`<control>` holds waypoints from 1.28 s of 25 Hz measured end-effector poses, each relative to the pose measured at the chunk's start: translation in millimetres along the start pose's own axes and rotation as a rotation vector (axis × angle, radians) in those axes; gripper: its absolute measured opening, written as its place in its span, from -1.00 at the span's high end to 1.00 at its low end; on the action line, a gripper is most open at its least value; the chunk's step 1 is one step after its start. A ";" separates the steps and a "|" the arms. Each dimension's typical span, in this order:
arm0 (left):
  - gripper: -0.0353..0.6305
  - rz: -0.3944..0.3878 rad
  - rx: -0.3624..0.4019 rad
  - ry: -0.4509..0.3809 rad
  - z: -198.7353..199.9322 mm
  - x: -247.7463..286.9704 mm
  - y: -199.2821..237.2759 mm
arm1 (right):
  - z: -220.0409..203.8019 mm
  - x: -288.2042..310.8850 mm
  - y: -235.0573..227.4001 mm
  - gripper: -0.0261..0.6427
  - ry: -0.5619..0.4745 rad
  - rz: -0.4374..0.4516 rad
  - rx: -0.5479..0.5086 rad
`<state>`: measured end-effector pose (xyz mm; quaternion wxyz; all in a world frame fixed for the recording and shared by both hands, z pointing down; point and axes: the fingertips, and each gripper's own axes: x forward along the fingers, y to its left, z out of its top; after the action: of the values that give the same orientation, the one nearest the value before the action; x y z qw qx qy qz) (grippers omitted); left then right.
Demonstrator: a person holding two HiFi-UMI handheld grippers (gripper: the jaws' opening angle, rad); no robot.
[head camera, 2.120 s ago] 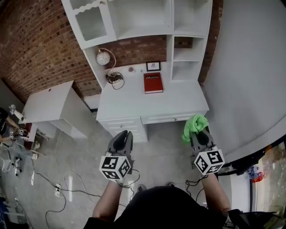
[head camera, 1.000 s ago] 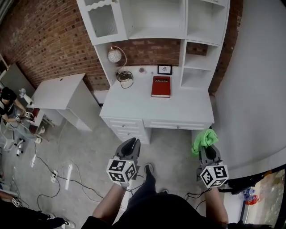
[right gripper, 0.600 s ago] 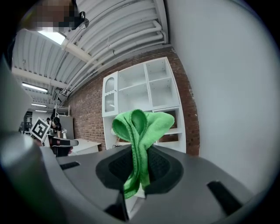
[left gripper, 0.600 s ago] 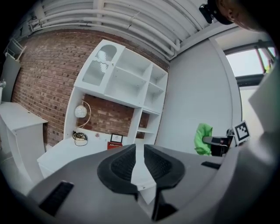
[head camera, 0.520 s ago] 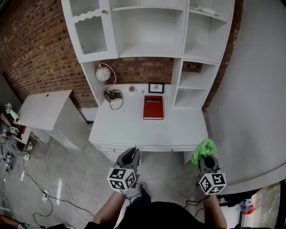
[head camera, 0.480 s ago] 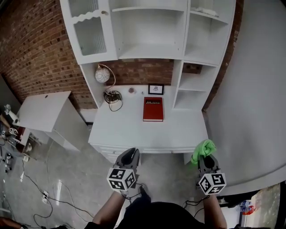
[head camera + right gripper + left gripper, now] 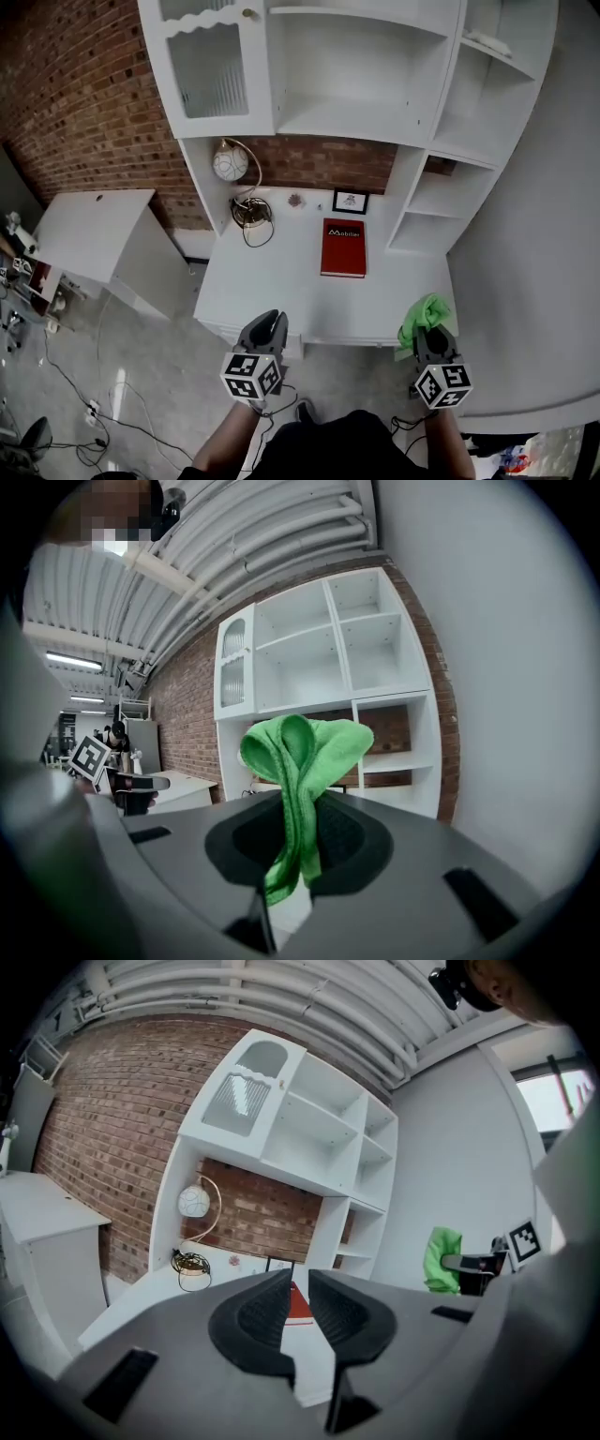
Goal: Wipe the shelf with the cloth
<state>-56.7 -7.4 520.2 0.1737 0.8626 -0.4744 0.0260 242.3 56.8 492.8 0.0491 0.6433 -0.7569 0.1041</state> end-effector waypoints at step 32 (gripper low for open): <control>0.72 0.224 0.148 -0.240 178.6 149.1 84.8 | 251.1 268.0 -21.7 0.75 -0.349 0.437 -0.170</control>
<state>-66.5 -227.5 407.2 0.0477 0.8116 -0.5818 -0.0231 233.7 -260.2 306.2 -0.0518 0.4668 -0.8805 -0.0640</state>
